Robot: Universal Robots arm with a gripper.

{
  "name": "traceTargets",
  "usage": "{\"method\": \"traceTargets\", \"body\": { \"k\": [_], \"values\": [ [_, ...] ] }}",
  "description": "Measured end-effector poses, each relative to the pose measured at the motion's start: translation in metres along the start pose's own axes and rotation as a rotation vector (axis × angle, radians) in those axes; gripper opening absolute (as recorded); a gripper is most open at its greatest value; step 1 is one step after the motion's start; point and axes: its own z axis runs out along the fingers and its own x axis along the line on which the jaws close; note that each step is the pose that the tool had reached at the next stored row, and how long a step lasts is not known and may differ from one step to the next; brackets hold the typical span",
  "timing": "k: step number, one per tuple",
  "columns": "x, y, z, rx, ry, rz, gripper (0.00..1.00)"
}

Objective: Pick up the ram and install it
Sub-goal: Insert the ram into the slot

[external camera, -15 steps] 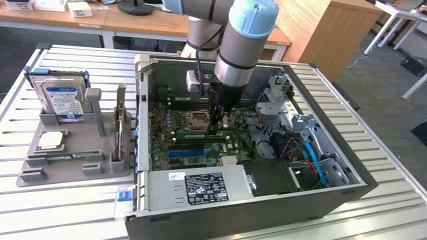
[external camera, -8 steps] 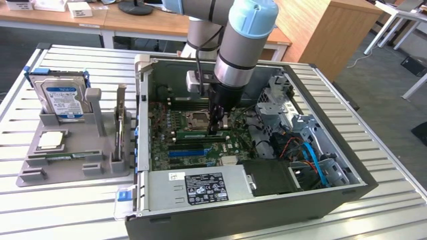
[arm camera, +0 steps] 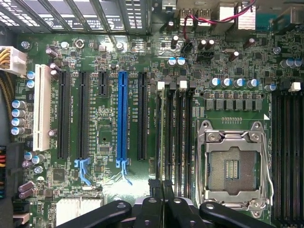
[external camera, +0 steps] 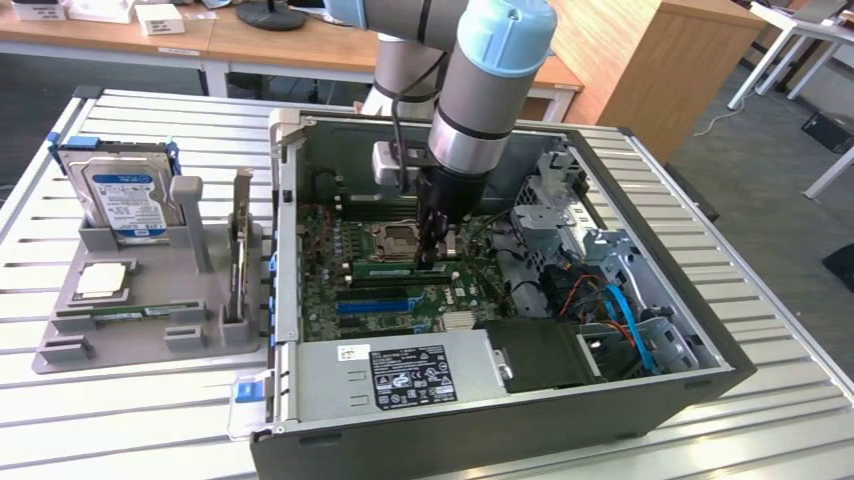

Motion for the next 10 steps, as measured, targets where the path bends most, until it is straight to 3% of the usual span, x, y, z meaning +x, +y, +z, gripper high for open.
{"method": "traceTargets", "body": {
  "k": [10],
  "values": [
    [0.0,-0.0002,0.0025,0.0,0.0002,-0.007,0.12]
  ]
}}
